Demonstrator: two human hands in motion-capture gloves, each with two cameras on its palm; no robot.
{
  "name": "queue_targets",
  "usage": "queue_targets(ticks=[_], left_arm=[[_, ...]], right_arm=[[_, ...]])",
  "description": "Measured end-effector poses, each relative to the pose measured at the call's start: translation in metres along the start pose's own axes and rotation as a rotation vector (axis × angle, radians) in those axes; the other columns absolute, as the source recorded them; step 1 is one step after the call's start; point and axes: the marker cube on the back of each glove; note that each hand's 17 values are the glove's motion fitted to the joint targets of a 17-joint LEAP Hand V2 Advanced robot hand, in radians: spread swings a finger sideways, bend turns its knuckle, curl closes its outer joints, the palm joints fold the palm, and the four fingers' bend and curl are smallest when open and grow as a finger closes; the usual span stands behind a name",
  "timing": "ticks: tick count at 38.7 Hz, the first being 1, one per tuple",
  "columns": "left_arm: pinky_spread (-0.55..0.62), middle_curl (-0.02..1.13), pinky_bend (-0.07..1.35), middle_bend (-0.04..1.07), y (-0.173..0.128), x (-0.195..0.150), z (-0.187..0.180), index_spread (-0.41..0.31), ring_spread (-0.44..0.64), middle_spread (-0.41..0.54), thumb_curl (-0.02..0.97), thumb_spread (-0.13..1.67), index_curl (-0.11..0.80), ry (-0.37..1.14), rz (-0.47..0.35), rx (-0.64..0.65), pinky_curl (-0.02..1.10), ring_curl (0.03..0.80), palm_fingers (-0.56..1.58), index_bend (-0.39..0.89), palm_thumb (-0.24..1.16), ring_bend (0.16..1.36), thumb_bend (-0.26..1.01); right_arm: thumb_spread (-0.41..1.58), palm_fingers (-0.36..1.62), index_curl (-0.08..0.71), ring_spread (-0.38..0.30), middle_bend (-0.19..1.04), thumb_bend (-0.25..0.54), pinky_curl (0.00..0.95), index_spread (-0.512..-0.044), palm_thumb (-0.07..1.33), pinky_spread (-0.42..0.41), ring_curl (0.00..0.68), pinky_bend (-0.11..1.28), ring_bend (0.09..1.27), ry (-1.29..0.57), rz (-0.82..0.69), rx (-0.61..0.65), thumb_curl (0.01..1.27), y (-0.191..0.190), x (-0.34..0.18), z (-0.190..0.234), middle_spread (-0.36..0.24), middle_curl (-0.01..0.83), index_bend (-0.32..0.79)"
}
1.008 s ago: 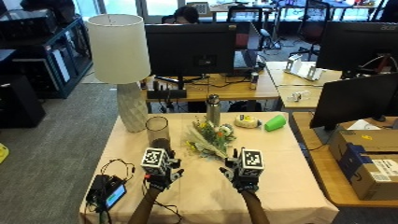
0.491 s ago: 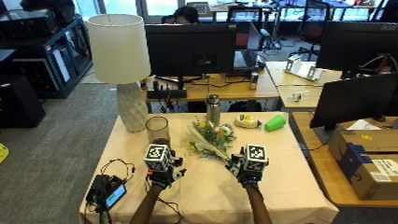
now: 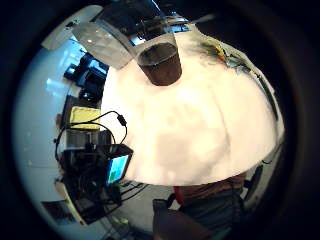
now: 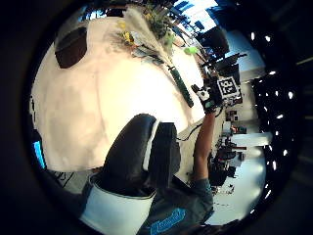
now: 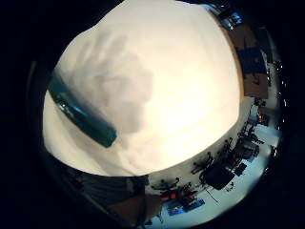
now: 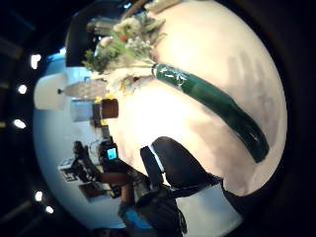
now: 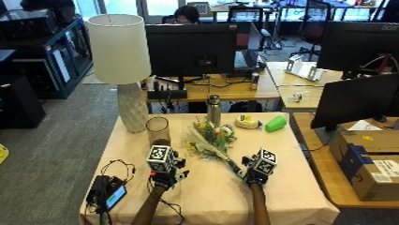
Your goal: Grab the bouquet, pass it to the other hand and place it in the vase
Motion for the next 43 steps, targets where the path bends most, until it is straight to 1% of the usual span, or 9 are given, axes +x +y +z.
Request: queue_targets(ticks=[3,9,22,27,34,38,40,41,43], left_arm=[[0.45,0.31,0.61,0.2,-0.001,0.0,0.002,0.082,0.48,0.347,0.265,1.04,0.217,-0.005,0.006,-0.004,0.37,0.267,-0.01,0.11,0.04,0.55,-0.03],[0.45,0.31,0.62,0.2,-0.009,-0.001,0.013,0.087,0.49,0.354,0.268,1.03,0.215,0.014,0.006,-0.01,0.37,0.266,-0.02,0.11,0.04,0.55,-0.02],[0.45,0.32,0.63,0.2,-0.006,-0.006,0.012,0.09,0.49,0.35,0.275,1.03,0.212,0.029,0.0,0.012,0.36,0.264,-0.02,0.12,0.04,0.56,-0.02],[0.45,0.33,0.63,0.2,-0.003,-0.006,0.013,0.09,0.49,0.347,0.277,1.03,0.209,0.033,-0.007,-0.007,0.36,0.263,-0.02,0.11,0.04,0.56,-0.03],[0.45,0.33,0.64,0.2,-0.007,-0.008,0.016,0.091,0.49,0.346,0.279,1.02,0.207,0.033,-0.007,0.001,0.35,0.262,-0.02,0.12,0.04,0.56,-0.03],[0.45,0.33,0.64,0.2,-0.009,-0.01,0.018,0.091,0.49,0.345,0.28,1.02,0.206,0.036,-0.003,0.001,0.35,0.262,-0.02,0.12,0.04,0.57,-0.03],[0.45,0.33,0.64,0.2,-0.009,-0.011,0.019,0.091,0.49,0.345,0.28,1.02,0.205,0.036,-0.003,0.002,0.35,0.261,-0.02,0.12,0.04,0.57,-0.03],[0.45,0.33,0.64,0.2,-0.009,-0.011,0.019,0.091,0.49,0.345,0.281,1.02,0.205,0.037,-0.002,0.003,0.35,0.261,-0.02,0.12,0.04,0.57,-0.03],[0.45,0.33,0.64,0.2,-0.008,-0.01,0.018,0.091,0.49,0.345,0.281,1.02,0.205,0.042,0.001,0.007,0.35,0.261,-0.02,0.12,0.04,0.57,-0.03]], right_arm=[[1.05,-0.16,0.191,0.221,0.15,-0.008,0.363,-0.369,0.31,0.315,0.22,0.66,0.19,0.067,0.168,-0.088,0.29,0.001,0.011,0.011,0.121,0.252,0.09],[1.03,-0.14,0.181,0.22,0.16,0.004,0.358,-0.349,0.41,0.311,0.223,0.65,0.19,0.179,0.144,0.023,0.31,-0.017,0.016,0.024,0.123,0.247,0.09],[1.02,0.05,0.241,0.128,0.22,0.095,0.313,-0.272,0.76,0.278,0.242,0.48,0.22,-0.025,-0.016,0.105,0.39,-0.033,0.004,0.043,0.102,0.279,0.2],[1.05,0.32,0.299,0.02,0.25,0.148,0.266,-0.277,0.89,0.241,0.235,0.34,0.21,0.049,0.021,0.175,0.43,-0.034,0.007,0.039,0.043,0.3,0.35],[1.0,0.73,0.371,-0.07,0.22,0.136,0.275,-0.276,0.97,0.157,0.266,0.32,0.25,0.323,0.195,0.409,0.46,-0.037,0.017,0.022,-0.036,0.317,0.47],[0.96,0.92,0.375,-0.101,0.24,0.112,0.288,-0.274,0.99,0.109,0.287,0.33,0.3,0.352,0.214,0.399,0.48,-0.029,0.009,0.019,-0.064,0.336,0.39],[0.89,1.2,0.341,-0.136,0.3,0.08,0.323,-0.269,0.98,-0.003,0.318,0.45,0.38,0.331,0.193,0.399,0.5,-0.03,0.004,0.02,-0.103,0.364,0.23],[0.89,1.07,0.368,-0.132,0.27,0.083,0.301,-0.27,1.0,0.032,0.303,0.4,0.34,0.32,0.182,0.401,0.5,-0.031,0.002,0.021,-0.097,0.355,0.28],[0.82,1.31,0.344,-0.16,0.34,0.047,0.345,-0.267,0.98,-0.105,0.369,0.47,0.49,0.32,0.17,0.418,0.51,-0.034,0.002,0.021,-0.136,0.393,0.13]])
